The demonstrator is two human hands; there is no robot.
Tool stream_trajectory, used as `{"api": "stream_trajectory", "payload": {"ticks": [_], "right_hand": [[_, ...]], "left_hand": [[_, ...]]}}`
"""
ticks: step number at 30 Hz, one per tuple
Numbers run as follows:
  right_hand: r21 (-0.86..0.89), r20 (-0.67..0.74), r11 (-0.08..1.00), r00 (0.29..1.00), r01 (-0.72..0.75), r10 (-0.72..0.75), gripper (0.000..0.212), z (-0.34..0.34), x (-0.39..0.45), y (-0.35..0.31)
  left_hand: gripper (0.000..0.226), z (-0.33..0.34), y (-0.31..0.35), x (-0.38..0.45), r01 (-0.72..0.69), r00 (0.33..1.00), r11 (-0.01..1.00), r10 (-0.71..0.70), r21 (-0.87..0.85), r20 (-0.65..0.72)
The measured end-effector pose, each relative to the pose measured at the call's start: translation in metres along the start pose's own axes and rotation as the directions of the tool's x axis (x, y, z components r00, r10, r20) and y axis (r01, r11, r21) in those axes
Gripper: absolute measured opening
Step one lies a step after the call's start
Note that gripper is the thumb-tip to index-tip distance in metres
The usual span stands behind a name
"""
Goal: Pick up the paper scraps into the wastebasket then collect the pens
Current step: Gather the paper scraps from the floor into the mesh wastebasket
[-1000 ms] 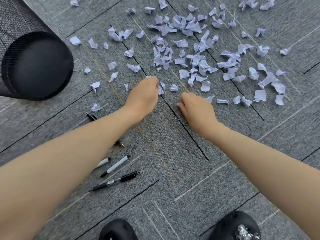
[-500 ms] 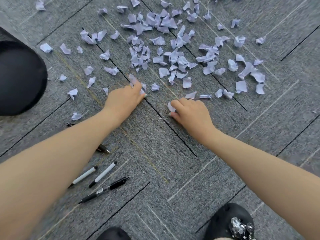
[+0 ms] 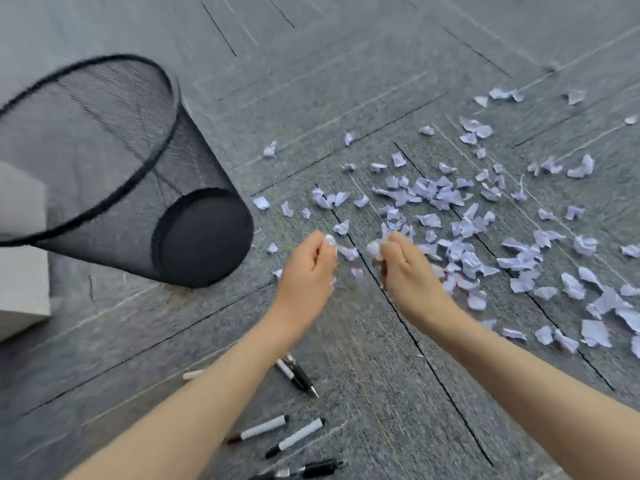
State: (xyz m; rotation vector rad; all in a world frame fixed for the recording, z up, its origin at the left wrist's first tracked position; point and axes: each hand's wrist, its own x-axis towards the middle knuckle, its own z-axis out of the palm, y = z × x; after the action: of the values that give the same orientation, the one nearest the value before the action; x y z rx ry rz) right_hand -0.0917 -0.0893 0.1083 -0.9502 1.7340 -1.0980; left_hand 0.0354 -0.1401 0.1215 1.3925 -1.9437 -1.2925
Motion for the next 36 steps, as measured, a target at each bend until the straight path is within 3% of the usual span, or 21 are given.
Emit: {"api": "stream_trajectory", "payload": {"ticks": [3, 5, 7, 9, 11, 12, 13, 15, 18, 21, 23, 26, 27, 29, 31, 32, 33, 34, 36], "right_hand": [[0.194, 0.132, 0.964, 0.969, 0.183, -0.211, 0.026, 0.047, 0.019, -0.101], [0.286, 0.138, 0.909, 0.926, 0.302, -0.351, 0.024, 0.071, 0.033, -0.161], [0.272, 0.144, 0.862, 0.868, 0.427, -0.475, 0.022, 0.103, 0.047, -0.222], [0.111, 0.176, 0.818, 0.799, 0.565, -0.576, 0.019, 0.135, 0.063, -0.26], [-0.183, 0.323, 0.721, 0.733, 0.669, -0.598, 0.015, 0.166, 0.086, -0.269], [-0.364, 0.423, 0.641, 0.733, 0.676, -0.533, 0.018, 0.178, 0.095, -0.264], [-0.507, 0.504, 0.554, 0.749, 0.66, -0.431, 0.028, 0.184, 0.1, -0.257], [-0.594, 0.576, 0.457, 0.747, 0.662, -0.332, 0.037, 0.186, 0.105, -0.24], [-0.554, 0.54, 0.401, 0.681, 0.73, -0.494, 0.033, 0.173, 0.101, -0.216], [-0.427, 0.367, 0.535, 0.681, 0.729, -0.634, 0.028, 0.152, 0.098, -0.193], [-0.221, 0.209, 0.668, 0.704, 0.71, -0.679, 0.034, 0.133, 0.094, -0.177], [0.015, -0.111, 0.776, 0.773, 0.63, -0.625, 0.029, 0.098, 0.087, -0.138], [0.026, -0.174, 0.815, 0.805, 0.579, -0.567, 0.025, 0.087, 0.087, -0.116], [-0.064, -0.178, 0.893, 0.876, 0.445, -0.449, 0.019, 0.067, 0.084, -0.061], [-0.225, -0.08, 0.92, 0.935, 0.321, -0.345, 0.016, 0.049, 0.074, 0.0], [-0.297, -0.033, 0.914, 0.954, 0.275, -0.298, 0.014, 0.04, 0.066, 0.027], [-0.363, 0.006, 0.9, 0.966, 0.241, -0.257, 0.013, 0.031, 0.058, 0.05], [-0.422, 0.04, 0.878, 0.973, 0.224, -0.229, 0.012, 0.022, 0.049, 0.068], [-0.506, 0.093, 0.831, 0.973, 0.23, -0.212, 0.012, 0.007, 0.031, 0.094]], "left_hand": [[0.039, -0.084, 0.042, -0.005, -0.076, 0.965, 0.974, 0.018, -0.212, -0.263], [0.036, -0.139, 0.068, -0.002, -0.162, 0.896, 0.939, 0.011, -0.303, -0.443], [0.033, -0.205, 0.08, 0.007, -0.188, 0.766, 0.943, -0.034, -0.274, -0.641], [0.031, -0.252, 0.074, 0.022, -0.071, 0.703, 0.972, -0.109, -0.222, -0.703], [0.028, -0.277, 0.05, 0.037, 0.258, 0.748, 0.966, -0.178, 0.033, -0.639], [0.031, -0.281, 0.034, 0.043, 0.409, 0.794, 0.889, -0.236, 0.206, -0.561], [0.037, -0.281, 0.02, 0.045, 0.484, 0.83, 0.802, -0.293, 0.351, -0.474], [0.051, -0.274, 0.001, 0.044, 0.523, 0.849, 0.693, -0.373, 0.495, -0.374], [0.048, -0.266, -0.01, 0.045, 0.461, 0.88, 0.653, -0.247, 0.601, -0.406], [0.03, -0.261, -0.014, 0.044, 0.416, 0.878, 0.697, -0.142, 0.584, -0.456], [0.028, -0.257, -0.011, 0.042, 0.371, 0.858, 0.755, -0.055, 0.541, -0.511], [0.025, -0.236, 0.001, 0.03, 0.111, 0.758, 0.783, 0.331, 0.612, -0.561], [0.023, -0.223, 0.006, 0.023, -0.019, 0.725, 0.734, 0.478, 0.679, -0.496], [0.019, -0.188, 0.008, 0.013, -0.297, 0.674, 0.546, 0.701, 0.783, -0.233], [0.016, -0.147, -0.007, 0.007, -0.524, 0.589, 0.311, 0.805, 0.793, 0.074], [0.014, -0.126, -0.02, 0.007, -0.589, 0.574, 0.243, 0.797, 0.771, 0.188], [0.013, -0.106, -0.034, 0.009, -0.61, 0.601, 0.223, 0.755, 0.76, 0.261], [0.014, -0.086, -0.05, 0.01, -0.585, 0.681, 0.27, 0.676, 0.765, 0.282], [0.028, -0.053, -0.082, 0.014, -0.364, 0.915, 0.466, 0.339, 0.806, 0.218]]}}
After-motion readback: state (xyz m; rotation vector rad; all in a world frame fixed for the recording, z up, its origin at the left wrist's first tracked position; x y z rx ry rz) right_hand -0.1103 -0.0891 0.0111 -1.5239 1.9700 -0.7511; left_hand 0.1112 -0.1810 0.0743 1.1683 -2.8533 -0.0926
